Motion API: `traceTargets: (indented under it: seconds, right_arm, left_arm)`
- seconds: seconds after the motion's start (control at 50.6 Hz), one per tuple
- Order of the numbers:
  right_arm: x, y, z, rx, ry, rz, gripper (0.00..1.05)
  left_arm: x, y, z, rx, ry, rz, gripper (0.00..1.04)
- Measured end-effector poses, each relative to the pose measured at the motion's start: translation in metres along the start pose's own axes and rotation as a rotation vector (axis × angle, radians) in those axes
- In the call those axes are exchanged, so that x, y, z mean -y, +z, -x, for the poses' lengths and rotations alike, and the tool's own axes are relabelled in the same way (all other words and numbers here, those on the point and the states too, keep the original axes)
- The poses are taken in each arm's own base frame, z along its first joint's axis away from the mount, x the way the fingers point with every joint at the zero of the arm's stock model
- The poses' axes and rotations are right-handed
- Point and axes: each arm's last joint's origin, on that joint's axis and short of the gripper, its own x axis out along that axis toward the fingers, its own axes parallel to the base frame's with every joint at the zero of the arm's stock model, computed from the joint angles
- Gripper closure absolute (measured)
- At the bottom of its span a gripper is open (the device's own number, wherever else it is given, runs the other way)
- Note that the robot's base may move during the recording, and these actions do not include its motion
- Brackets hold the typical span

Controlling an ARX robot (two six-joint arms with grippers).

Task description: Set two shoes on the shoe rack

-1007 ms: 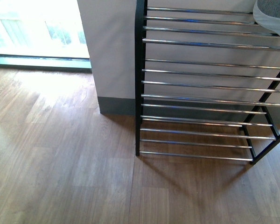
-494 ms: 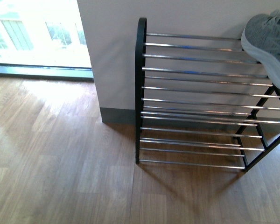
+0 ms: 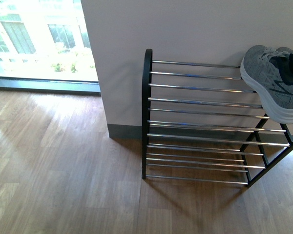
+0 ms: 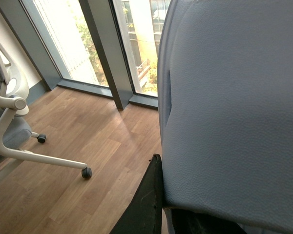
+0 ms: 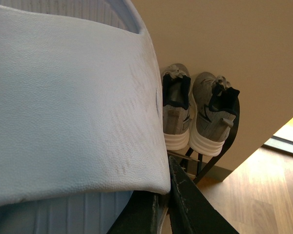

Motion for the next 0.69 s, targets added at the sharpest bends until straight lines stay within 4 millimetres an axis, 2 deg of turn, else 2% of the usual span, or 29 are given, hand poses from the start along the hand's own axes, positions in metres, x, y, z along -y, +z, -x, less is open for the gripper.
traceTargets:
  seconds: [0.355,0.434,0.592,0.691]
  right_arm:
    - [0.0,0.0,0.0,0.0,0.001,0.0,1.03]
    - [0.0,0.0,-0.001,0.064,0.044,-0.014,1.03]
    - [-0.002,0.013,-0.009,0.125,0.073,-0.069,1.03]
    - [-0.01,0.029,-0.028,0.084,0.103,-0.118,1.03]
  left_arm:
    - [0.0,0.0,0.0,0.0,0.0,0.0,1.03]
    - [0.0,0.0,0.0,0.0,0.0,0.0,1.03]
    - [0.0,0.0,0.0,0.0,0.0,0.0,1.03]
    - [0.0,0.0,0.0,0.0,0.0,0.0,1.03]
